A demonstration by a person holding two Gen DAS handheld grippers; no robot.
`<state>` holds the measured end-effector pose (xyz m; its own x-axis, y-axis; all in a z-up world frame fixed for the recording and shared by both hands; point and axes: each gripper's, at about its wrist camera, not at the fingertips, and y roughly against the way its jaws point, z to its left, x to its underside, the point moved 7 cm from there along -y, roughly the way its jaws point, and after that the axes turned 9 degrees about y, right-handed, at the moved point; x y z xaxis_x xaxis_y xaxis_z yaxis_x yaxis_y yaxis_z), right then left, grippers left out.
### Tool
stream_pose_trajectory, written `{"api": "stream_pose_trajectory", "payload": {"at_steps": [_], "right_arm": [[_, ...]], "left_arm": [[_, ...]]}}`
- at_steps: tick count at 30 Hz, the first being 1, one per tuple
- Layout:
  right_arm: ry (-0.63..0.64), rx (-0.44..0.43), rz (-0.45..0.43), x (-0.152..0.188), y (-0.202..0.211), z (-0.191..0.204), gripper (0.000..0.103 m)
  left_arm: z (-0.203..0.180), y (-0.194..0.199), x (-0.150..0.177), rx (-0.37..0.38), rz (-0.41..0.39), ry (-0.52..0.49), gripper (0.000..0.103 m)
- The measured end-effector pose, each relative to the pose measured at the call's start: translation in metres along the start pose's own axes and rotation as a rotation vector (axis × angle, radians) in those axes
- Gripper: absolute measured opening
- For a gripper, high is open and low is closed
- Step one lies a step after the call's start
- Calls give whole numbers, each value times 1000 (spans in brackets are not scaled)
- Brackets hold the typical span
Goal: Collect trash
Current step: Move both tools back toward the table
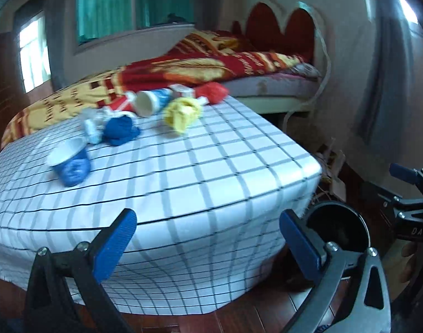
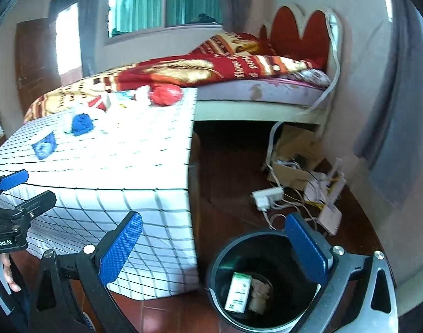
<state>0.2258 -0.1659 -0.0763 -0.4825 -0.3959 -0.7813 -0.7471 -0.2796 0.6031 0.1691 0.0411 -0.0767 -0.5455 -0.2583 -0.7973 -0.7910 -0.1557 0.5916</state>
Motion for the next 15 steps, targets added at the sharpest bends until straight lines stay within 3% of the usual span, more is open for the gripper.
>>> {"api": "stream_pose_trajectory", "payload": {"at_steps": [10, 15], "right_arm": [[82, -106, -53, -44, -25, 85, 103], [92, -153, -25, -64, -46, 121, 103]], "left_arm": [[104, 11, -15, -162, -43, 143, 103], [148, -4, -24, -175, -34, 209, 103]]}}
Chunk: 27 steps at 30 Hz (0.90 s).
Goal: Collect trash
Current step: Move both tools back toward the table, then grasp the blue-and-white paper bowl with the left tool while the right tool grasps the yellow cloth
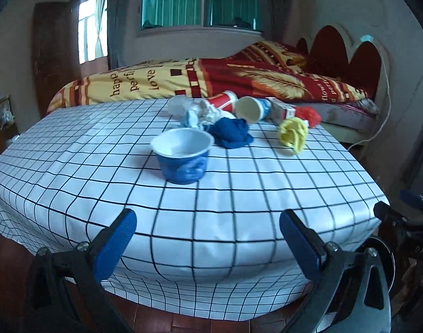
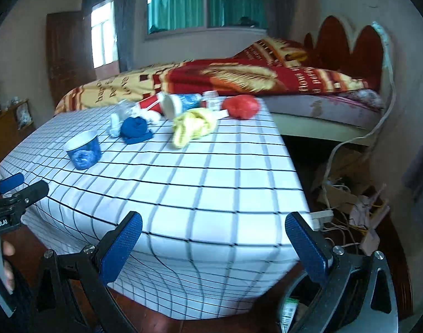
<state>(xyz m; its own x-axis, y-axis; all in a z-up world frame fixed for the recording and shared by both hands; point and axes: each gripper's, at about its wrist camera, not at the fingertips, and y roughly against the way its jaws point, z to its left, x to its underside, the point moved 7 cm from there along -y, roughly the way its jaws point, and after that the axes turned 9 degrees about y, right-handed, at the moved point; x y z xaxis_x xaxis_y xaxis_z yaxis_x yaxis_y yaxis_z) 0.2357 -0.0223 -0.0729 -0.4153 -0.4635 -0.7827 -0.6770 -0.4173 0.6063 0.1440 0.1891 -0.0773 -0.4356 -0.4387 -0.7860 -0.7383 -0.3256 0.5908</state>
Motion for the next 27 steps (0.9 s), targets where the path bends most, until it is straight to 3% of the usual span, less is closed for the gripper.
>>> {"api": "stream_pose_trajectory", "payload": {"at_steps": [8, 15, 21, 27], "right_arm": [[22, -25, 46, -45, -55, 22, 103], [-11, -39, 114, -84, -127, 18, 103], [-23, -46, 179, -106, -184, 15, 101], [-44, -90, 209, -110, -207, 12, 71]], "left_arm": [[24, -52, -25, 0, 50, 16, 102], [28, -102, -39, 18, 96, 27, 86], [24, -119, -46, 45, 108, 43, 84], [23, -126, -49, 53, 108, 47, 80]]}}
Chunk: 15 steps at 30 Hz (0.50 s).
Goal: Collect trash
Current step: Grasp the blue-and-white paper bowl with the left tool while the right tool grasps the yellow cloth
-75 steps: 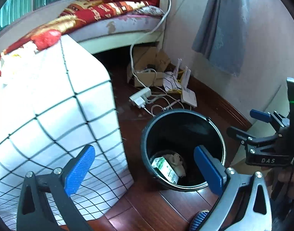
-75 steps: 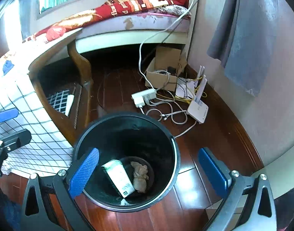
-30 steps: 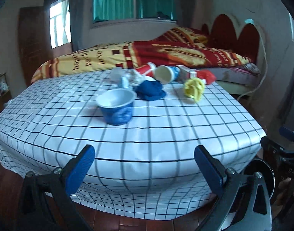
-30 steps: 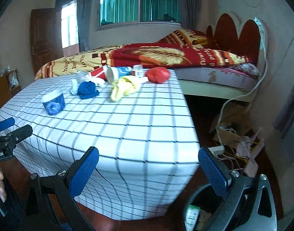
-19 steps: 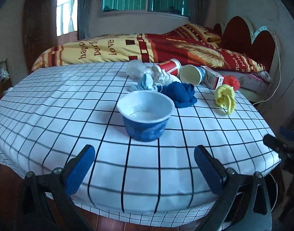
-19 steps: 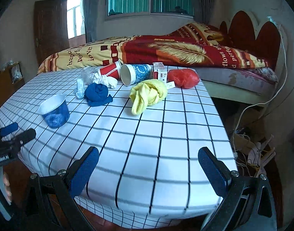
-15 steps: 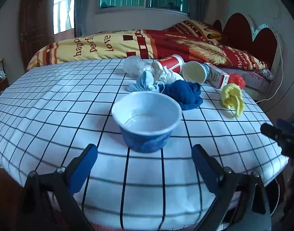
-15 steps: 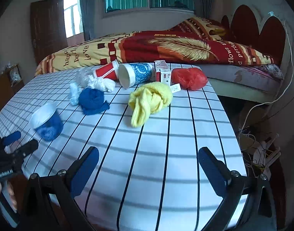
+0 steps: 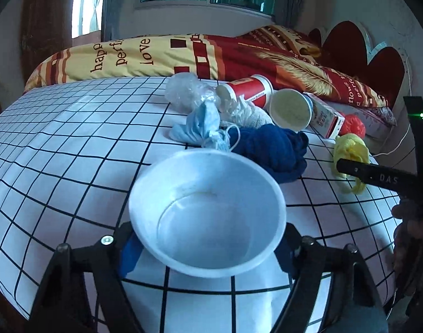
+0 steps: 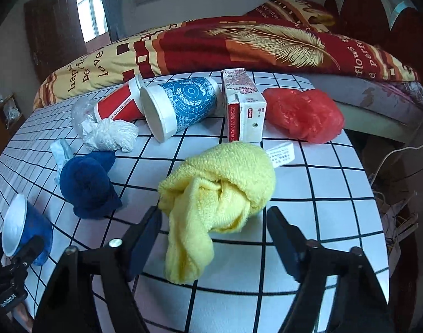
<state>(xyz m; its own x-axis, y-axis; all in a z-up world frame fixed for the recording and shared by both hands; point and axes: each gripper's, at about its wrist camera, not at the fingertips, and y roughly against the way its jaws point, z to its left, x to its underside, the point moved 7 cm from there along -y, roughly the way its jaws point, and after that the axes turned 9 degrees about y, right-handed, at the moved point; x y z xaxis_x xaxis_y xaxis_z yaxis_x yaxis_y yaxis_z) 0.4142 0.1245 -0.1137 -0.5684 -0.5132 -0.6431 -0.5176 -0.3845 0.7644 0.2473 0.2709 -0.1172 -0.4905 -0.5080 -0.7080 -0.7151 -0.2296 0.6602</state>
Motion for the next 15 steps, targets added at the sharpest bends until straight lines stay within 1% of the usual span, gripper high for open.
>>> {"api": "stream_pose_trajectory", "payload": {"at_steps": [1, 2, 3, 4, 7, 15], "right_arm": [[-3, -8, 0, -1, -1, -1, 55], [-5, -16, -1, -1, -1, -1, 33], [-13, -43, -4, 1, 0, -1, 25], [-13, -47, -4, 2, 1, -1, 21], [6, -57, -38, 7, 15, -1, 19], [23, -64, -133, 34, 76, -4, 18]], "left_arm": [[0, 0, 0, 1, -2, 1, 79], [-1, 0, -1, 5, -2, -2, 79], [-2, 0, -1, 10, -4, -7, 79], [-4, 3, -1, 11, -12, -14, 79], [-10, 14, -2, 29, -39, -29, 79], [-34, 44, 8, 69, -56, -66, 79]]}}
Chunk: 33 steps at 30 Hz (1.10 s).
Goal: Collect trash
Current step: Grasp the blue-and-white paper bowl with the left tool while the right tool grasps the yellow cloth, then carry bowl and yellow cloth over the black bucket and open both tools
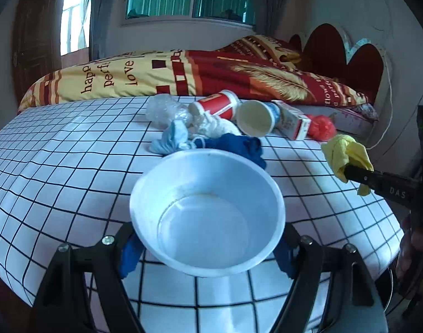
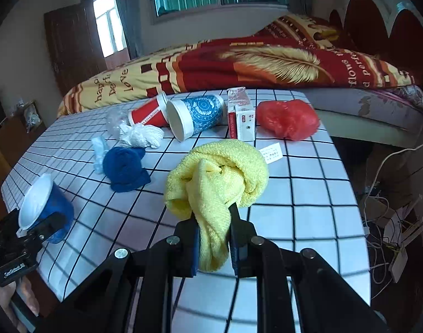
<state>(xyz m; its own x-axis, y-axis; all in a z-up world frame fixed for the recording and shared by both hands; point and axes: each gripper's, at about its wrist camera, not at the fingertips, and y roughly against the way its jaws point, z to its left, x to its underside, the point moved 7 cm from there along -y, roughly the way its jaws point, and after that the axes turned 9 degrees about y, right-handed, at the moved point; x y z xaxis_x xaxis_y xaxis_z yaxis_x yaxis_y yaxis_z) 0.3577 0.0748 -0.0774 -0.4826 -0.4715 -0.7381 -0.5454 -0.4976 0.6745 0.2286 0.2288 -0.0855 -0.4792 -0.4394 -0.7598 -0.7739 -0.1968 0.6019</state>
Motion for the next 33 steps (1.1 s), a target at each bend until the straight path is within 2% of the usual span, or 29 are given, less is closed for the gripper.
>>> {"api": "stream_pose_trajectory", "payload": {"at_steps": [10, 18, 26, 33], "right_arm": [[15, 43, -84, 31, 87, -10, 16], [-15, 99, -118, 68, 147, -41, 15], [-65, 174, -116, 105, 188, -78, 15], [-123, 222, -86, 137, 201, -108, 15]], "left_arm": [[-46, 35, 17, 69, -11, -64, 79], [-87, 55, 30, 136, -12, -118, 79], [-129, 65, 46, 208, 2, -168, 79], [-171, 71, 61, 267, 16, -229, 79]]}}
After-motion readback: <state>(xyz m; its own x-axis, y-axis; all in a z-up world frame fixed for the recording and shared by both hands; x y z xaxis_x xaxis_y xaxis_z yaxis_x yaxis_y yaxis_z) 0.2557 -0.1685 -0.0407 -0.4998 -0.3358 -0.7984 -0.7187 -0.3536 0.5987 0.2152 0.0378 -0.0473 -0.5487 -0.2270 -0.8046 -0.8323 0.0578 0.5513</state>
